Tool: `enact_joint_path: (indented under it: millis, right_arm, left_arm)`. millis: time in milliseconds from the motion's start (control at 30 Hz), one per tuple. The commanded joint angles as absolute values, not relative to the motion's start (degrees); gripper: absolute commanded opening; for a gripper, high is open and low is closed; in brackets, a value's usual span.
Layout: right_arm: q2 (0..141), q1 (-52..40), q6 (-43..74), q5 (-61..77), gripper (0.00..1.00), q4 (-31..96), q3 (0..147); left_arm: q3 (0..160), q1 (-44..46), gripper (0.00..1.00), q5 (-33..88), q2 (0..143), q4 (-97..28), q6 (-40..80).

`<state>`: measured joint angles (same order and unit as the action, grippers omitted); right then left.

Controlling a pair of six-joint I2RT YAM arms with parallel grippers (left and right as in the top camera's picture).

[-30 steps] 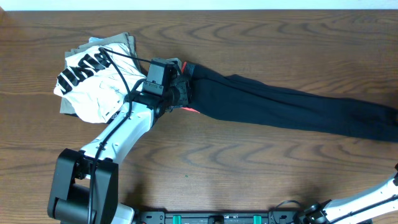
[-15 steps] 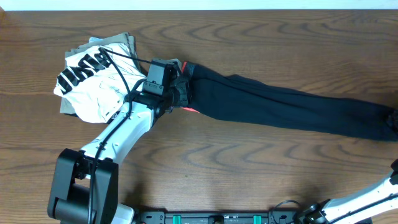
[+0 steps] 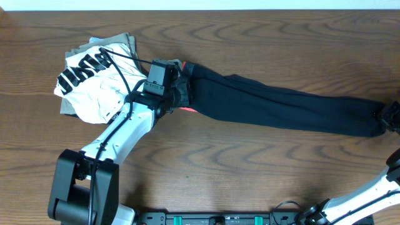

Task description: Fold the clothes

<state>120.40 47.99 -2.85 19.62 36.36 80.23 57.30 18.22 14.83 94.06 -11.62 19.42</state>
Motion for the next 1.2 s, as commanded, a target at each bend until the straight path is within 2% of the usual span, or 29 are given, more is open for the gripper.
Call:
enact_joint_path:
  millis: [0, 300, 467, 667, 833, 1167]
  right_arm:
    - [120.92, 48.27, -1.1, 19.53, 0.01, 37.04, 79.4]
    - [114.83, 51.64, -0.84, 14.39, 0.01, 47.92, 91.59]
    - [114.48, 53.63, -0.91, 14.11, 0.01, 54.41, 100.92]
    - [114.48, 53.17, -0.93, 16.62, 0.01, 57.69, 105.08]
    - [114.37, 47.51, -3.29, 18.39, 0.01, 61.17, 105.38]
    - [114.37, 28.82, -4.16, 13.32, 0.01, 69.84, 105.36]
  left_arm:
    - [57.6, 18.09, 0.51, 15.18, 94.3, -11.75, 18.41]
    - [57.65, 17.91, 0.5, 15.38, 91.26, -11.7, 14.59]
    - [57.65, 17.43, 0.5, 15.35, 90.59, -11.97, 14.59]
    - [57.65, 17.43, 0.5, 15.38, 90.59, -12.38, 14.59]
    - [57.65, 17.43, 0.5, 15.38, 90.59, -12.82, 14.61]
    - [57.65, 17.43, 0.51, 15.38, 90.59, -12.84, 14.61]
